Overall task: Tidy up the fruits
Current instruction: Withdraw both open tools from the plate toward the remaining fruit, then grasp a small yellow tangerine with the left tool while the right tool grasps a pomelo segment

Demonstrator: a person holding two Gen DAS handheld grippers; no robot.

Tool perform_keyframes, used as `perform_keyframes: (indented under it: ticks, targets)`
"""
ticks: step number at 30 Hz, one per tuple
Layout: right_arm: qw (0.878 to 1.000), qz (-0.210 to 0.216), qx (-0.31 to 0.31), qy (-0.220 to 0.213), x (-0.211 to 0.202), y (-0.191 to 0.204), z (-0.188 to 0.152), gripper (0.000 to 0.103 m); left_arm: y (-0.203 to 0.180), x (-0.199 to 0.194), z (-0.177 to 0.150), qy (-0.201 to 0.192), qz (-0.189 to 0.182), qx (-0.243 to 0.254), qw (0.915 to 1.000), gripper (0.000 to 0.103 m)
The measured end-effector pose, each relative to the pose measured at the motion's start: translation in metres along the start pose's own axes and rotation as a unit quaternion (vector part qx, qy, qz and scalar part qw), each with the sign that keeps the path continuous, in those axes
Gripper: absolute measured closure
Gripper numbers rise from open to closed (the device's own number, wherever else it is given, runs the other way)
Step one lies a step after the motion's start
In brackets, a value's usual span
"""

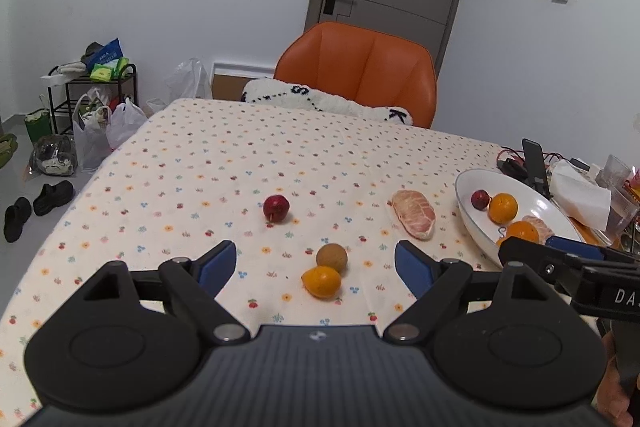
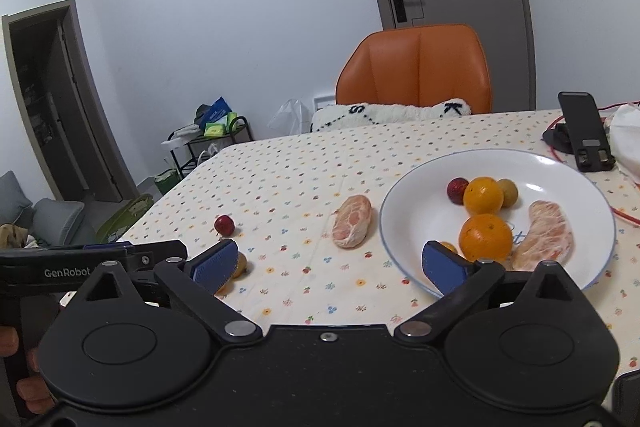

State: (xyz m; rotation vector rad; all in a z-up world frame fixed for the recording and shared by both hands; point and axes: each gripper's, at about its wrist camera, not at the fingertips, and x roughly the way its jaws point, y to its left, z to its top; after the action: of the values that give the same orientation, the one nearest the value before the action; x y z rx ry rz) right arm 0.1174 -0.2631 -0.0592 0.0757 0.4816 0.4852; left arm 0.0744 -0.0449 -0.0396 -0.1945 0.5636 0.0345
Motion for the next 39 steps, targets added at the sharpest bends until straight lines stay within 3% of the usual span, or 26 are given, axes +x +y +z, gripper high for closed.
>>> perform_keyframes:
  ticks: [18,21,23,25,26,39]
  targets:
    - [1.0,0.015,-0.003,0.027,0.022,0.004,-0.008,0.004,0.0,0.035,-0.016,0.038,-0.016,-0.002,0.9991,0.022]
    - [0.999,0.015,-0.003,0.031,0.027,0.007,-0.008,0.006,0.0,0.041,-0.017,0.043,-0.022,-0.001,0.9988,0.034]
    - [0.999,0.014,-0.003,0.034,0.031,0.008,-0.008,0.009,0.0,0.046,-0.017,0.05,-0.028,0.0,0.9984,0.048]
    - [0.999,0.009,0.0,0.036,0.036,0.009,-0.007,0.01,0.002,0.049,-0.018,0.056,-0.035,-0.005,0.9978,0.075]
    - [0.999,0.004,0.001,0.038,0.039,0.011,-0.007,0.011,0.003,0.05,-0.018,0.055,-0.035,-0.005,0.9979,0.078]
    - [0.997,-0.065,0.008,0.046,0.08,0.029,0.001,0.023,0.033,0.05,-0.002,0.039,-0.032,-0.027,0.9984,0.078]
